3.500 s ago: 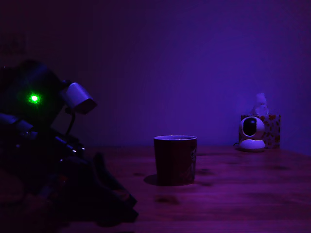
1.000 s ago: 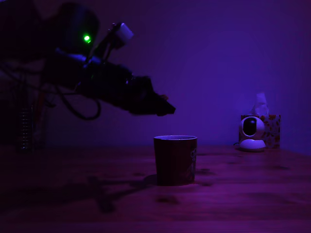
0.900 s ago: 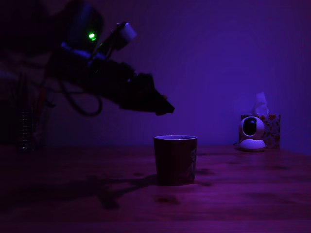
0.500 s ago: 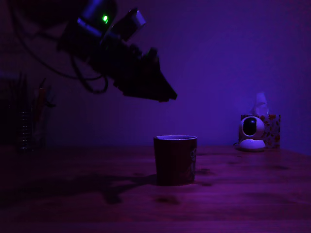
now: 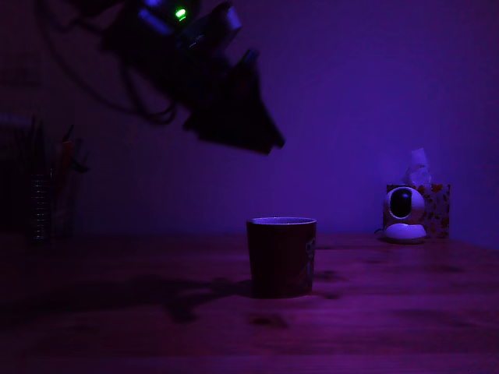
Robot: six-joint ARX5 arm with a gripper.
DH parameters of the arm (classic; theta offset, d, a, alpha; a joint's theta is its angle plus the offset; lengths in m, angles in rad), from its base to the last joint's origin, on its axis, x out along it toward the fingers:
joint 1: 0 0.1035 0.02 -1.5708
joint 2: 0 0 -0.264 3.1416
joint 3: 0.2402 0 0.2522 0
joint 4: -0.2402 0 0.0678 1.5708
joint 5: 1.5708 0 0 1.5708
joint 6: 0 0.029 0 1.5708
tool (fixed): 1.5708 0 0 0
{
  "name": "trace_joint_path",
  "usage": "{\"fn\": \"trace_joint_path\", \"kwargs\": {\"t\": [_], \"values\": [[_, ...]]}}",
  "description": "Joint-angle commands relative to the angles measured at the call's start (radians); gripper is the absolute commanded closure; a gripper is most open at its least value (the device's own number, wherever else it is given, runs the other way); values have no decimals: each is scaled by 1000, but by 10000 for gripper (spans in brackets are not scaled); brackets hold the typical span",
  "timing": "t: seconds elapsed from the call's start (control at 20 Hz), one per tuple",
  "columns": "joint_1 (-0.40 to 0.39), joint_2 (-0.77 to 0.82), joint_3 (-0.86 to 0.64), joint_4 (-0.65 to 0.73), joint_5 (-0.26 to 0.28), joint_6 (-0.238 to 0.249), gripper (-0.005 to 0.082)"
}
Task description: Pick up the coffee capsules on the table and drop them inside the coffee cup
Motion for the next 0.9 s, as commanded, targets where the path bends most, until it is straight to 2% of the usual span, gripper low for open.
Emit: {"fn": "trace_joint_path", "kwargs": {"t": [0.0, 0.25, 0.65, 0.85], "values": [[-3, 71, 37, -48, 0, -5, 609], [-3, 164, 173, -208, 0, -2, 609], [-24, 244, 214, -259, -32, 2, 609], [-36, 250, 214, -266, -68, 5, 609]]}}
